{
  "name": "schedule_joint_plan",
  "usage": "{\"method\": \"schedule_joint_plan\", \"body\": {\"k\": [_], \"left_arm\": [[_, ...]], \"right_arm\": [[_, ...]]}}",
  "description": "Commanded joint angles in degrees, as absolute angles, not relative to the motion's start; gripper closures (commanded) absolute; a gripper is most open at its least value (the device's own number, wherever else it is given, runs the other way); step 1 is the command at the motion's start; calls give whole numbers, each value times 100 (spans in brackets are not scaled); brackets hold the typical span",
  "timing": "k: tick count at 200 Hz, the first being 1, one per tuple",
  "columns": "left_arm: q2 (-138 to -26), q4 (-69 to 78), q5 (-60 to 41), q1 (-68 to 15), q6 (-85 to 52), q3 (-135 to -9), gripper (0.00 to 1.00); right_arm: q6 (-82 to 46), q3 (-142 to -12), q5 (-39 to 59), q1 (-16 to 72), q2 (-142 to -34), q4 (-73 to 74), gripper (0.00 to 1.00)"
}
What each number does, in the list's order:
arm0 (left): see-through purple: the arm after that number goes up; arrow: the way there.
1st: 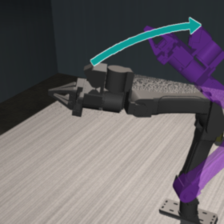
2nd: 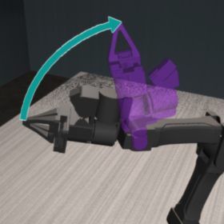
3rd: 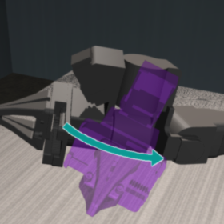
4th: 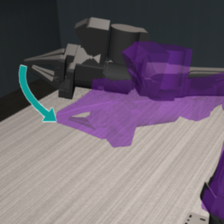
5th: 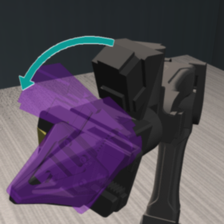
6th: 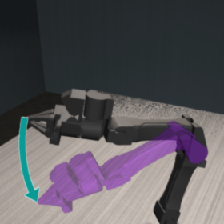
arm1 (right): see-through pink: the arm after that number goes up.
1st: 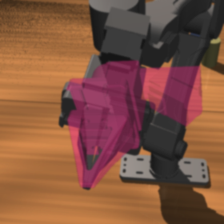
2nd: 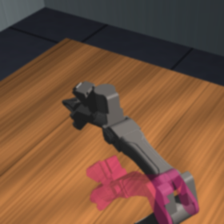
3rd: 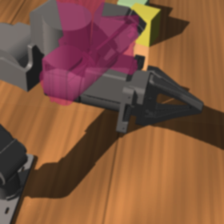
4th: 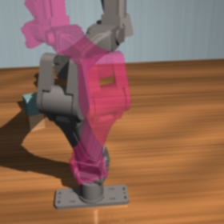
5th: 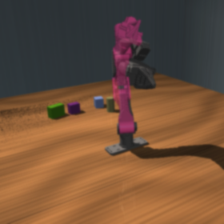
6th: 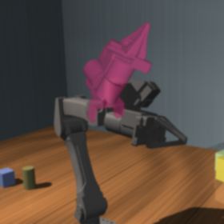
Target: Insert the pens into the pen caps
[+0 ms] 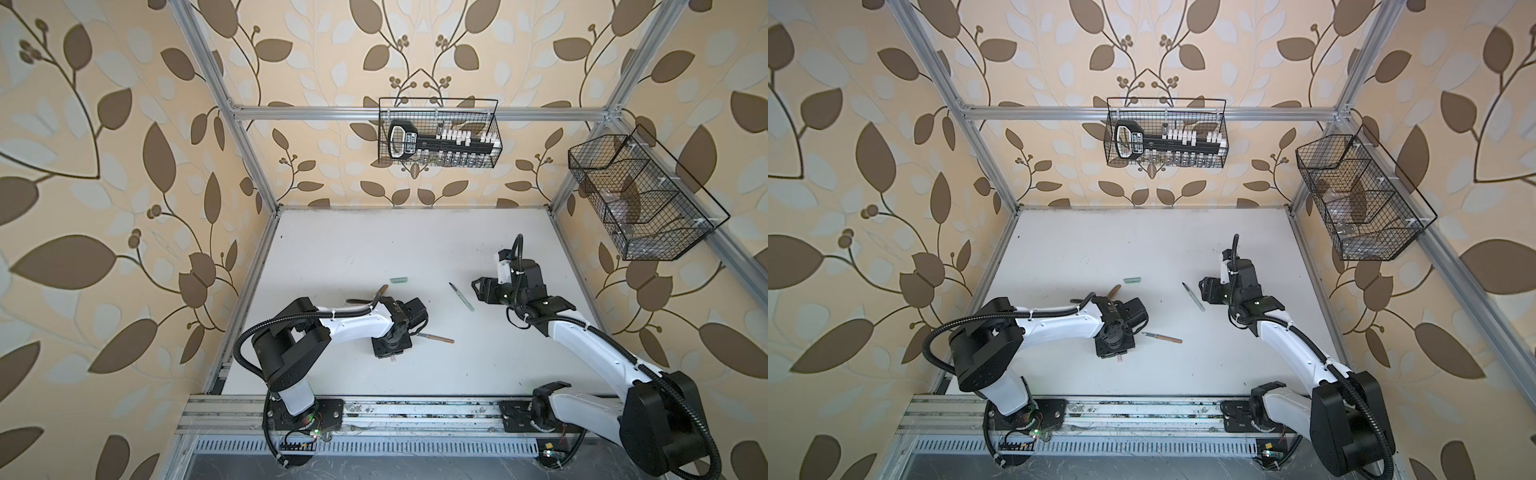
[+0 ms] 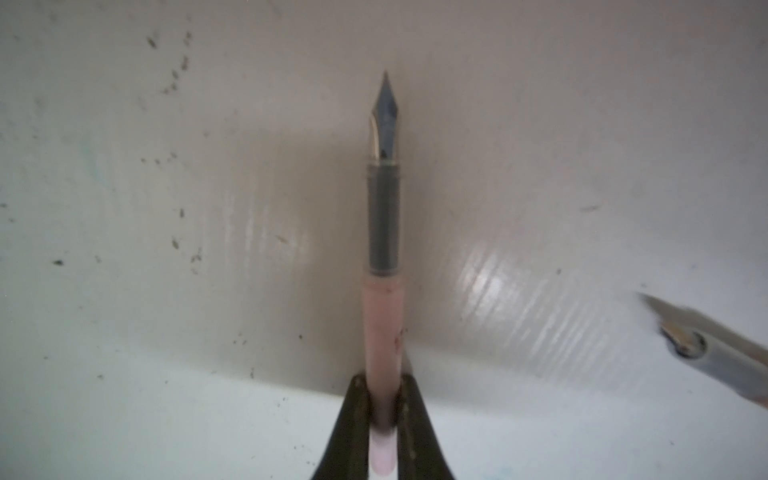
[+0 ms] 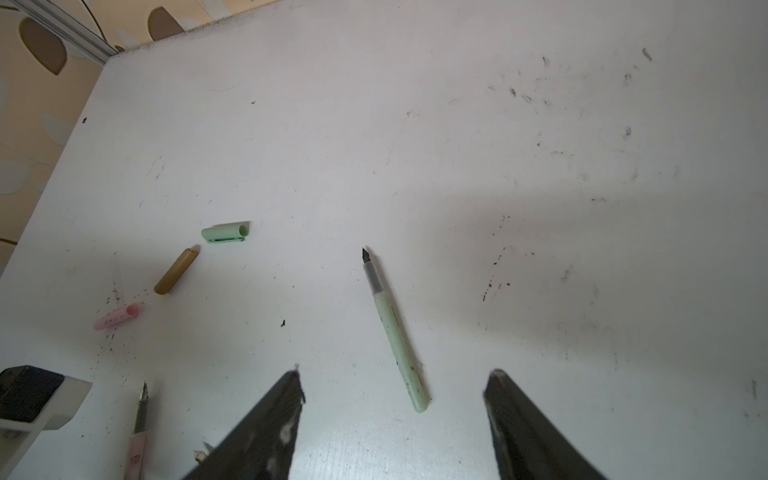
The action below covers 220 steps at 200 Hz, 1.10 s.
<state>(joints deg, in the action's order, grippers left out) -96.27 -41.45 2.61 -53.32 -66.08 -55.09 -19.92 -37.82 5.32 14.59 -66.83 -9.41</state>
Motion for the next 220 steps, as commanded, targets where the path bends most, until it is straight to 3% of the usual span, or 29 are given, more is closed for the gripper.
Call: {"method": "schedule_joint_plan", "body": {"k": [1, 61, 89, 146, 220], "left_arm": [[-9662, -4614, 586, -5385, -6492, -5545, 93], [-9609, -5050, 814, -5484, -5859, -5659, 98], [-9633, -5386, 1013, -5545, -5481, -5670, 88], [-8957, -5036, 1208, -5541, -5409, -5359, 47], [-8323, -4214, 1204, -4962, -5394, -4570, 44]], "right_arm": [[-1933, -3756, 663, 1571, -6772, -819, 29], [-1447, -4085, 855, 2013, -7040, -788, 29], [-1418, -4275, 809, 2141, -7211, -779, 29], [-1441, -4414, 765, 2188, -7318, -761, 28], [-1485, -4430, 751, 2223, -7208, -843, 28]]}}
